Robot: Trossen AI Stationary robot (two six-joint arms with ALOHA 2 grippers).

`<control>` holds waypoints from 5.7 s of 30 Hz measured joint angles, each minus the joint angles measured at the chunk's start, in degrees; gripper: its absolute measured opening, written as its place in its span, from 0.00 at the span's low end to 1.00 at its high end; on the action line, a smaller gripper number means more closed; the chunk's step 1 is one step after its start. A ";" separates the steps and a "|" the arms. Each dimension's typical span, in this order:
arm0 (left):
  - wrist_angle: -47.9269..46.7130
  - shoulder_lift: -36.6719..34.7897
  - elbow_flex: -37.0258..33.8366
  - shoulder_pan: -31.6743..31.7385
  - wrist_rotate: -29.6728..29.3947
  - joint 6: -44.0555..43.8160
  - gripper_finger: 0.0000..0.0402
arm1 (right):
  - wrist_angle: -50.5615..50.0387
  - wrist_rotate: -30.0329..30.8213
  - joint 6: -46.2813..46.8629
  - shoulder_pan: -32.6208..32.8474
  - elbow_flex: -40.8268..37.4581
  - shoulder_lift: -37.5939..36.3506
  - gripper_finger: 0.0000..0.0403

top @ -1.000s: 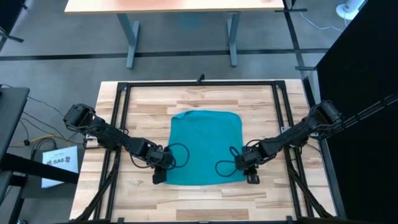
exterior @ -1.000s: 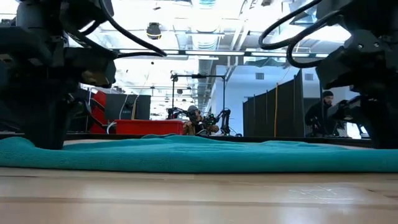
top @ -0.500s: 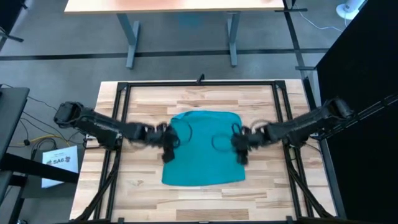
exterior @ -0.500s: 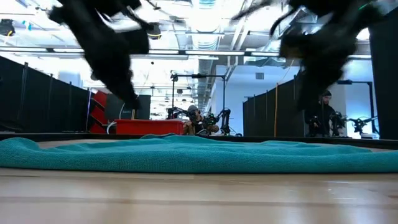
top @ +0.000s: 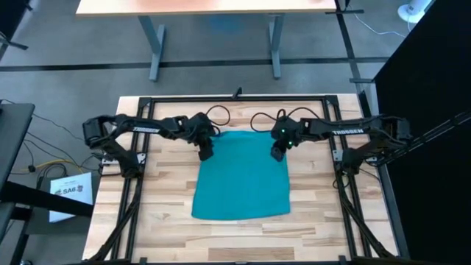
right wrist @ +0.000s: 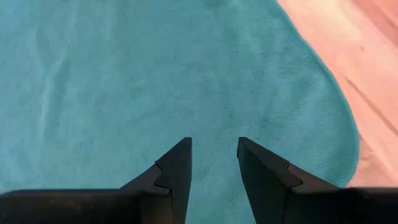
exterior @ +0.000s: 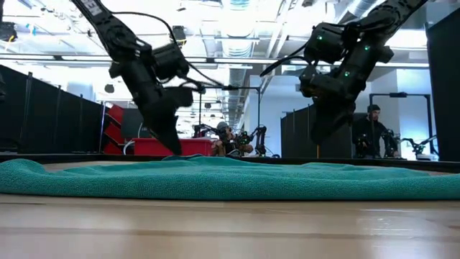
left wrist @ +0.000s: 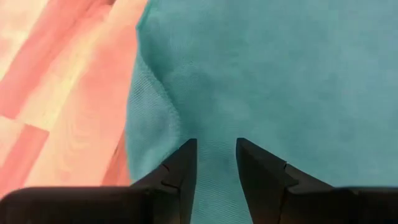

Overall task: Roll towel
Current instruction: Roll the blue towel

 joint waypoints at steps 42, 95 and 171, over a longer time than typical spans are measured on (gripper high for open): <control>-19.45 -6.46 5.61 -31.38 4.87 -13.00 0.24 | 0.47 -5.15 -5.61 29.76 0.11 -0.07 0.30; -17.48 8.67 7.81 -59.61 -17.41 -29.35 0.22 | -7.42 7.87 26.03 51.93 18.80 26.45 0.27; -18.09 0.75 10.13 -44.69 -14.78 -15.85 0.01 | -14.92 23.60 70.16 67.34 19.83 15.77 0.00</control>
